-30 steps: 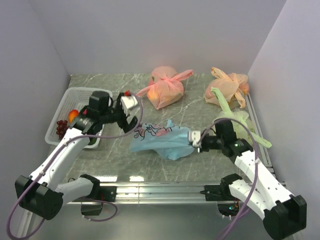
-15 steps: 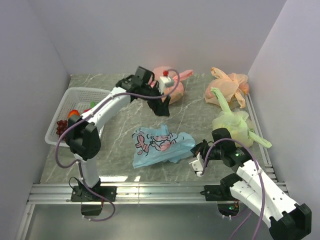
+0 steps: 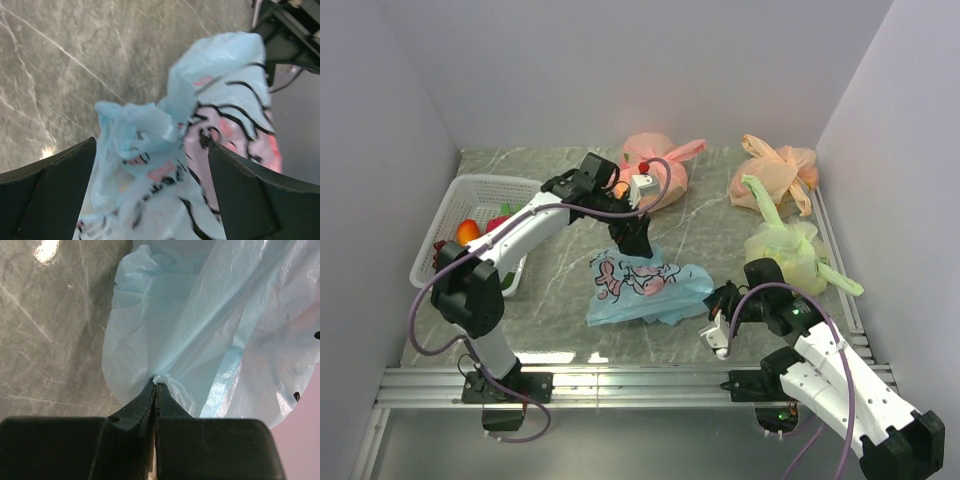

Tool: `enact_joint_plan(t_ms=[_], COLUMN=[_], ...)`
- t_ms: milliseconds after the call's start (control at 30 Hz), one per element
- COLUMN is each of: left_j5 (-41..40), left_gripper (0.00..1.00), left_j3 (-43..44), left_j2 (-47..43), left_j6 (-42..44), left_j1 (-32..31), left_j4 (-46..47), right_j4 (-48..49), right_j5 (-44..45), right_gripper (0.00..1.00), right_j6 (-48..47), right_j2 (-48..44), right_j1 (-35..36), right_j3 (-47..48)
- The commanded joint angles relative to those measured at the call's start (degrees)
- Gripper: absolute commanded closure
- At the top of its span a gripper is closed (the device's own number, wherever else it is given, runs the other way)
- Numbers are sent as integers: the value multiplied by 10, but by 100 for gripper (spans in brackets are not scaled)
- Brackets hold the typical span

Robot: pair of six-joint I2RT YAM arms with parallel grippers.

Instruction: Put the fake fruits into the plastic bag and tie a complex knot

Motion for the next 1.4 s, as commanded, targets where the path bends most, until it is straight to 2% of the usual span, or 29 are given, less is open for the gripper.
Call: enact_joint_plan(t_ms=[0, 133, 233, 267, 333, 367, 400, 500, 533, 667, 800, 933, 1033, 1100, 1133, 1167, 1200, 1267, 1300, 1333, 1367], left_j5=[-11, -27, -27, -21, -14, -18, -29, -35, -44, -133, -246, -352, -356, -318, -295, -259, -245, -239, -248, -266, -282], left_gripper=[1, 1, 1, 5, 33, 75, 98, 100, 100, 100, 100, 100, 100, 100, 100, 100, 100, 100, 100, 100, 100], left_j3=[1, -15, -33, -32, -19, -8, 14, 26, 28, 41, 24, -15, -29, -39, -32, -17, -9, 8, 13, 16, 19], left_j2=[29, 47, 55, 61, 81, 95, 98, 73, 61, 0, -39, -60, -60, -62, -59, -50, -45, -32, -28, -22, -20], left_j6=[-28, -19, -49, -57, -78, -83, -104, -175, -220, -278, -256, -229, -221, -228, -228, -231, -236, -246, -260, -273, -309], left_j1=[-14, -50, -59, -59, -58, -56, -48, -4, 34, 114, 157, 159, 159, 158, 156, 152, 142, 129, 120, 115, 114], left_j4=[74, 97, 138, 143, 147, 136, 130, 181, 201, 258, 250, 231, 228, 244, 242, 241, 240, 237, 235, 232, 228], right_j4=[-5, -4, -4, -3, -1, -6, -10, -40, -46, -47, -39, -4, 60, 95, 120, 156, 162, 126, 107, 81, 64], right_j5=[-4, 0, -3, -3, 0, 3, 12, 28, 42, 76, 96, 126, 159, 154, 147, 145, 135, 120, 104, 97, 90], right_gripper=[100, 100, 100, 100, 100, 100, 100, 100, 100, 100, 100, 100, 99, 84, 57, 45, 43, 31, 30, 18, 18], right_j6=[-19, -22, -30, -33, -34, -37, -38, -43, -43, -51, -58, -61, -42, -17, 34, 60, 87, 193, 229, 312, 357], right_j2=[-4, 2, 3, 3, 3, 3, 2, -5, -7, 0, 19, 35, 60, 76, 78, 84, 88, 117, 131, 146, 181], right_j1=[5, 6, 6, 7, 7, 7, 7, 6, 6, -2, -12, -20, -40, -70, -76, -80, -84, -91, -96, -113, -122], right_j3=[5, 8, 8, 8, 6, 6, 6, 8, 8, -8, -16, -32, -45, -38, -33, -11, 8, 101, 136, 204, 242])
